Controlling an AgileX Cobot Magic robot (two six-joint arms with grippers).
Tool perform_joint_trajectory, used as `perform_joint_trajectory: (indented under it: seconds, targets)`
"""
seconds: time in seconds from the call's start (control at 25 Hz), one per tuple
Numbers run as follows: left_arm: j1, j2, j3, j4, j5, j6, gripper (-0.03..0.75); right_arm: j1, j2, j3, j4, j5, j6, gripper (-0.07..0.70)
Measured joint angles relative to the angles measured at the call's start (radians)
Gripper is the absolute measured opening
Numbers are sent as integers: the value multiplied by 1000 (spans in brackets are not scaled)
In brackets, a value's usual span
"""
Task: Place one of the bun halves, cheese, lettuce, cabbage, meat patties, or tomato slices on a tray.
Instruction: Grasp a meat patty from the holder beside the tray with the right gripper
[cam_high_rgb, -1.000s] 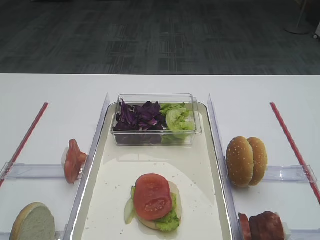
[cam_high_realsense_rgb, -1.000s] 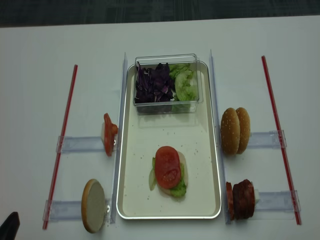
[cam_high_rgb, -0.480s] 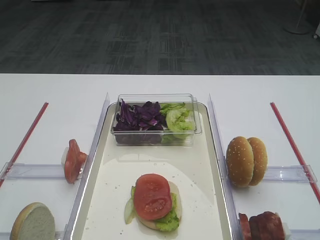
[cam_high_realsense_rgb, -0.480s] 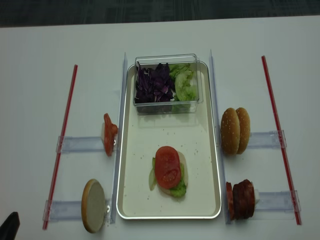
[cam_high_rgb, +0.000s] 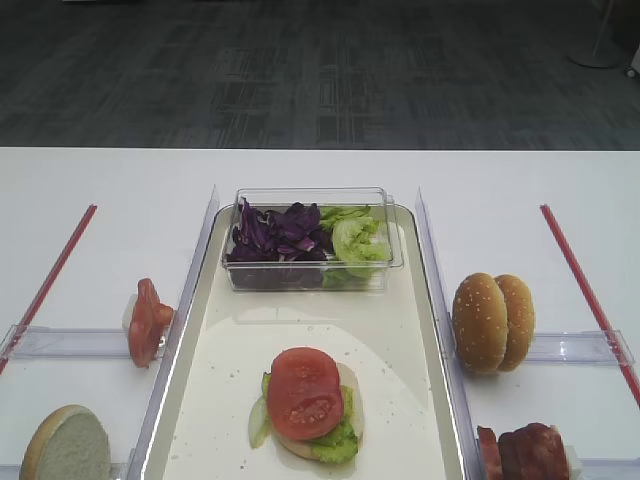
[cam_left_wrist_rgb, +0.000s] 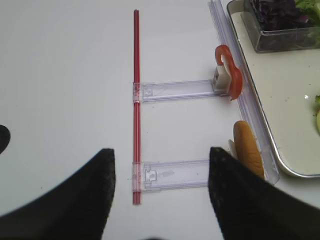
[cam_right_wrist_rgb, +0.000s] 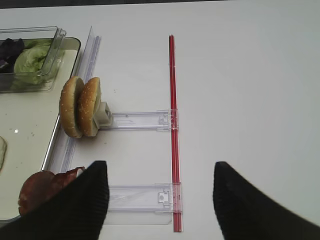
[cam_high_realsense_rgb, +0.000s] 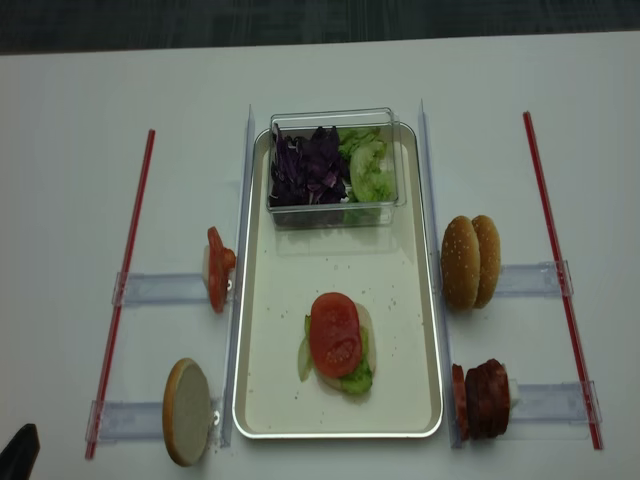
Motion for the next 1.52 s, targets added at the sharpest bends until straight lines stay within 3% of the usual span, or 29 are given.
perform_joint_trajectory:
  seconds: [0.56, 0.92, 1.24, 1.52]
  targets:
    - [0, 0, 0, 0, 0, 0, 380, 0, 0, 0, 2, 2, -6, 480]
    - [0, 0, 0, 0, 0, 0, 380, 0, 132, -90, 3, 40, -6, 480]
    - [0, 0, 0, 0, 0, 0, 380, 0, 255, -168, 22, 138, 18, 480]
    - [0, 0, 0, 0, 0, 0, 380, 29, 372, -193, 41, 142, 39, 480]
